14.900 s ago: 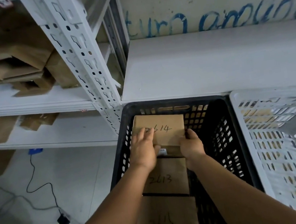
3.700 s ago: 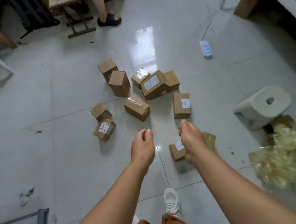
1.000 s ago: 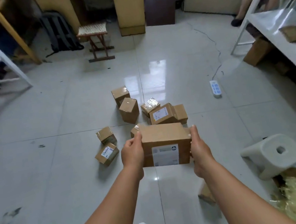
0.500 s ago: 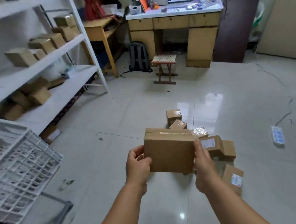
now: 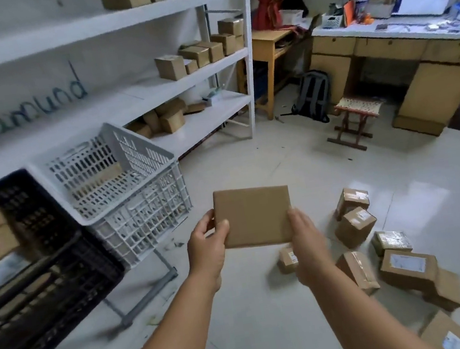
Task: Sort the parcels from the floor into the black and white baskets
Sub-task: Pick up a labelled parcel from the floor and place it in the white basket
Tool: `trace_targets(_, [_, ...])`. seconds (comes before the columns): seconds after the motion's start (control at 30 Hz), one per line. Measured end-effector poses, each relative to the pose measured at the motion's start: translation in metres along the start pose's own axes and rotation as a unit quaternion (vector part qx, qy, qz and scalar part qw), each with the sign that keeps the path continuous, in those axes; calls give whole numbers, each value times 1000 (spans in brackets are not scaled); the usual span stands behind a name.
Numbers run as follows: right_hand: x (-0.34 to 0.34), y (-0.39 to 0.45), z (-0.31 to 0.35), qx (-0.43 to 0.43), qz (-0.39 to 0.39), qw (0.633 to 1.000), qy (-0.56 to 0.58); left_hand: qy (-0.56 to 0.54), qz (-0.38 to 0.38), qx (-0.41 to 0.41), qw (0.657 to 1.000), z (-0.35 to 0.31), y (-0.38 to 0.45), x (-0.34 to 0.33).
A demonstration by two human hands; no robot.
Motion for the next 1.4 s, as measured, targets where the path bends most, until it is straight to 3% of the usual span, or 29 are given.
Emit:
trace_targets(0.5, [-252, -114, 1, 70, 158, 984, -45, 2, -119, -79, 990, -81, 13, 257])
trace_targets(0.73, [-334, -154, -10, 91, 202, 972, -77, -4, -170, -87, 982, -99, 14, 342])
trace_targets(1.1, [-385, -129, 3, 91, 209, 972, -63, -18, -133, -91, 987, -114, 52, 359])
trace_targets(1.4, [-430, -21, 33, 88, 231, 967, -63, 2, -174, -103, 979, -143, 154, 327])
Point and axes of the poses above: each hand's wrist, its own y-axis towards the middle knuckle, its own x-axis out of the back of the hand, z = x × y, the point moved 4 cm from there along y, towards the middle knuckle
